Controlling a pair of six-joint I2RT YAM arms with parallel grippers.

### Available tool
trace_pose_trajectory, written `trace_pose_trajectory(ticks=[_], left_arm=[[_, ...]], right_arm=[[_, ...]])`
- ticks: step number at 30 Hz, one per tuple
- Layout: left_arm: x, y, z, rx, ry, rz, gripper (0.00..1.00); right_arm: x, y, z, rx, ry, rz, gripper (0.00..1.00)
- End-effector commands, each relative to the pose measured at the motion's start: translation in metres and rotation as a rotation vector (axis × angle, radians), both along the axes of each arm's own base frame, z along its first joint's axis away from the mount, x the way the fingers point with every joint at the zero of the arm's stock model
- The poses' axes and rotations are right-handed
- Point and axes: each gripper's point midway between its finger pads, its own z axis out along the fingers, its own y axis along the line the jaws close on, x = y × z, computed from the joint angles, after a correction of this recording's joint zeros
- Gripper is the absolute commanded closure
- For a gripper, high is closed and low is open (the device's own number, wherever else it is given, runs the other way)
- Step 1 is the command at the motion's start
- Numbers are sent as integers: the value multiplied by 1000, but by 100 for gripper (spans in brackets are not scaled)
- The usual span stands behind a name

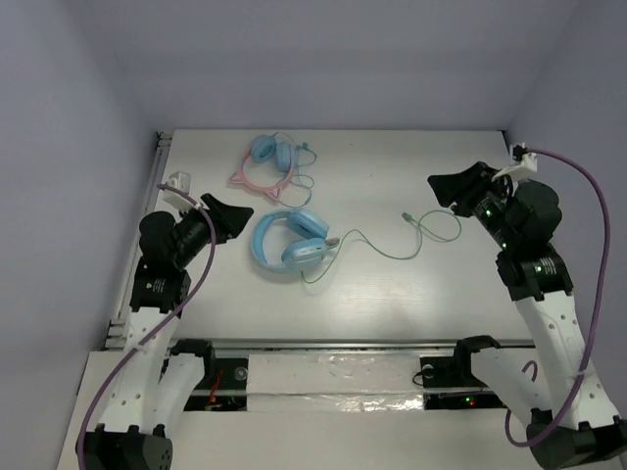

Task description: Wrap the headphones

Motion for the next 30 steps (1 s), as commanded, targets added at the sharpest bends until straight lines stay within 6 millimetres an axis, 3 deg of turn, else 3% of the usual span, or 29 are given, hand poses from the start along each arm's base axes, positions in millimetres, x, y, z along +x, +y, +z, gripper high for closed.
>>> trace_pose_trajectory(ticks=[1,2,4,6,7,9,10,12,13,17,19,23,24,27,28,30], left_arm=[[9,6,1,22,2,36,53],[11,7,0,23,6,43,53],[15,11,-2,27,14,69,54],[16,16,-11,35,53,107,56],[21,29,-18,54,83,184,64],[25,47,-27,103,110,279,70],[26,58,-37,137,153,340,77],[27,63,-46,173,185,353,82],[27,64,-56,188,221,355,87],[29,76,-83,258,315,393,99],[30,85,-90,295,345,446,100],[35,76,-94,309,345,468,99],[34,59,-95,322,337,428,98],[41,34,-112,387,358,423,89],[43,17,-125,448,381,401,84],[45,4,-139,472,415,387,77]], right_arm=[[9,15,-3,21,-5,60,45],[11,18,1,37,-26,65,46],[17,21,-4,81,3,65,58],[17,39,-5,110,-6,168,67],[17,46,-6,123,-11,202,80],[19,58,-4,144,-42,250,88],[26,63,-13,137,-15,252,94],[31,74,-25,99,27,247,100],[35,78,-36,90,56,245,100],[27,106,-44,40,65,264,100],[19,117,-48,-8,71,265,100],[15,119,-67,-55,83,250,100],[15,119,-72,-64,87,248,100],[13,121,-77,-65,93,263,100],[12,121,-77,-63,91,269,100],[10,122,-78,-68,85,281,95]])
